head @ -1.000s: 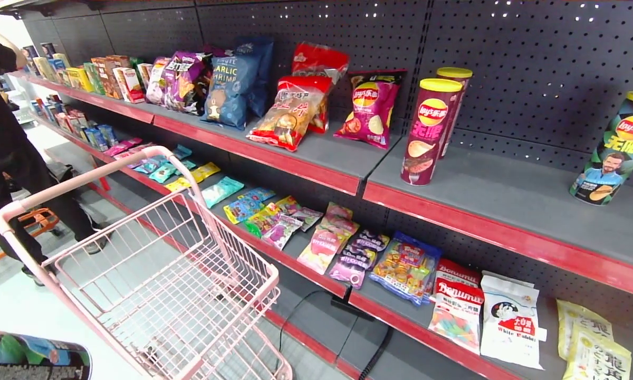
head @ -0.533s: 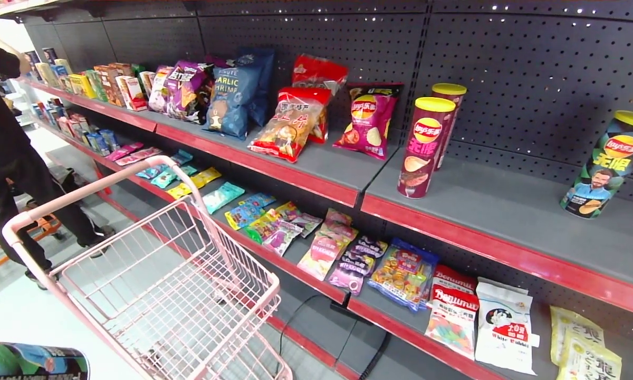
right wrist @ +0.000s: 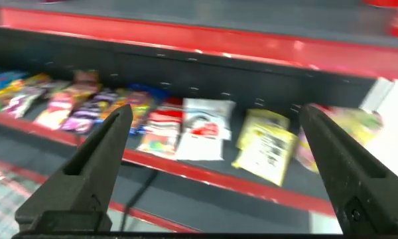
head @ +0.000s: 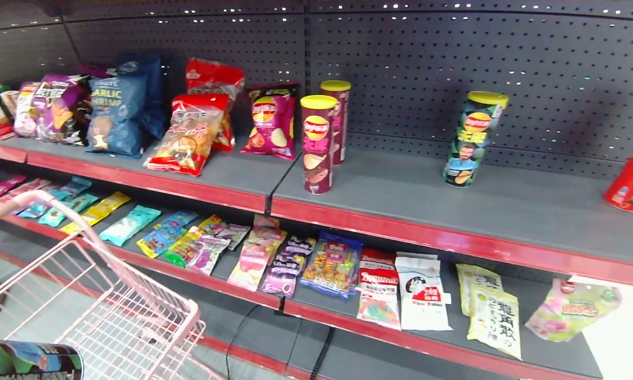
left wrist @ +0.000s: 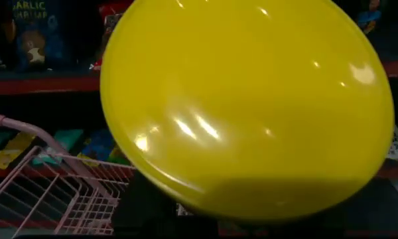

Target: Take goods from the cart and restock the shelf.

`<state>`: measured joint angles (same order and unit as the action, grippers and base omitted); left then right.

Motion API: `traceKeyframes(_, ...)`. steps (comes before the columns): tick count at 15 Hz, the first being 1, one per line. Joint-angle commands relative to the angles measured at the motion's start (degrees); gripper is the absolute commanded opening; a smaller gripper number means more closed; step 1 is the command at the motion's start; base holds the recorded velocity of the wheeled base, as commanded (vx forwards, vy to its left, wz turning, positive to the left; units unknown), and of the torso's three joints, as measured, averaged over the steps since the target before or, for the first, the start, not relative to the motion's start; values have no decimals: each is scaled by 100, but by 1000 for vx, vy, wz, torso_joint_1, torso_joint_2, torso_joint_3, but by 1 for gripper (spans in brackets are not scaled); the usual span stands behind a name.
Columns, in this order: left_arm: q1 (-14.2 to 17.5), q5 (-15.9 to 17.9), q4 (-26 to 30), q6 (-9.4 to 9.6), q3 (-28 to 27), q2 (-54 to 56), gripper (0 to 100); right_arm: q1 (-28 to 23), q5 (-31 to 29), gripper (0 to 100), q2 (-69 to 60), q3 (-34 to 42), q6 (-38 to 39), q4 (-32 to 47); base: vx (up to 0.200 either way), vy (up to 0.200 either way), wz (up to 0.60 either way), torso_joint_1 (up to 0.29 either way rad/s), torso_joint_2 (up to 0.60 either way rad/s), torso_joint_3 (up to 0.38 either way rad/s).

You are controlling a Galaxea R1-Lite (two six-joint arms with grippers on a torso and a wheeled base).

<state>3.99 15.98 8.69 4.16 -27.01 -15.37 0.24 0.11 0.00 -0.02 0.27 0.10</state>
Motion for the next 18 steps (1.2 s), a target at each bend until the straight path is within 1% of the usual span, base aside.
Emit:
traceKeyframes(1, 6, 1, 1, 85, 3, -36, 0, 2, 7, 100, 0, 2, 0, -1, 0, 0, -600, 2, 7, -2)
traceKeyframes(3, 6, 1, 1, 270, 3, -54, 0, 2, 7, 100, 0, -6, -9, -1, 0, 0, -600, 2, 2, 2)
traceKeyframes(4, 6, 1, 1, 305, 3, -54, 0, 2, 7, 100, 0, -6, -9, -1, 0, 0, -600, -2, -2, -2)
traceKeyframes(5, 6, -7, 1, 323, 3, -45, 0, 2, 7, 100, 0, 2, -9, -1, 0, 0, -600, 2, 7, -2)
traceKeyframes(11, 6, -25, 10, 323, 3, -36, 0, 2, 7, 100, 0, 2, -9, -1, 0, 0, 0, 0, 0, 0)
traceKeyframes(18, 6, -34, 10, 331, 3, 26, 0, 2, 7, 100, 0, -6, -18, -1, 200, 0, 0, 0, 2, 4)
